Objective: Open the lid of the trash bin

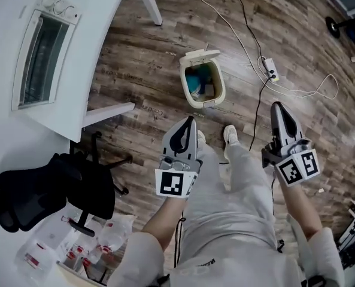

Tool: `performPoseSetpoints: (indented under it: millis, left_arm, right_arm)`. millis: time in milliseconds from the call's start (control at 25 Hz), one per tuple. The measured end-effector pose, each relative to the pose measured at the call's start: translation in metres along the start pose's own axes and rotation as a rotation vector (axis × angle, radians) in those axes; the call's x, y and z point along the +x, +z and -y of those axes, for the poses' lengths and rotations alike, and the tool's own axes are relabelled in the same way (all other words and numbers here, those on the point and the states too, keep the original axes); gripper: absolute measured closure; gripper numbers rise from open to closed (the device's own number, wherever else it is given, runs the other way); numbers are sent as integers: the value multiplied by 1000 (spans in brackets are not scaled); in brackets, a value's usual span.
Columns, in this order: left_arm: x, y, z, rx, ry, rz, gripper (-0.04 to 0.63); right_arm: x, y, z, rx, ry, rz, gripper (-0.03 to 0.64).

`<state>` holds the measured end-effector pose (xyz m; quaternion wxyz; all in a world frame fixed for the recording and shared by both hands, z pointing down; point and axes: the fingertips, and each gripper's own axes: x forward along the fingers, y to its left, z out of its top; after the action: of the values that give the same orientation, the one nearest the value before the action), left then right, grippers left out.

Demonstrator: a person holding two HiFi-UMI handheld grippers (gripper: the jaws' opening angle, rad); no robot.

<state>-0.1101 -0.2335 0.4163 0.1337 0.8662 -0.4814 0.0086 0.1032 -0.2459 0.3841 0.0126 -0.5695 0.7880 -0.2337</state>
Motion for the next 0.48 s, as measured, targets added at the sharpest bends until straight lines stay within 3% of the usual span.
performPoseSetpoints:
  millis: [120, 360, 480]
  left_arm:
    - [-17, 28, 22, 1, -2, 47, 594]
    - [-48, 73, 60, 101, 47, 137, 594]
    - [-66, 92, 87, 137, 77, 182, 594]
  right_arm:
    - [-38, 33, -17, -17, 35, 36, 600]
    - [-107, 65, -55, -148, 154, 70, 600]
    - [-146, 75, -62, -165, 213, 97, 600]
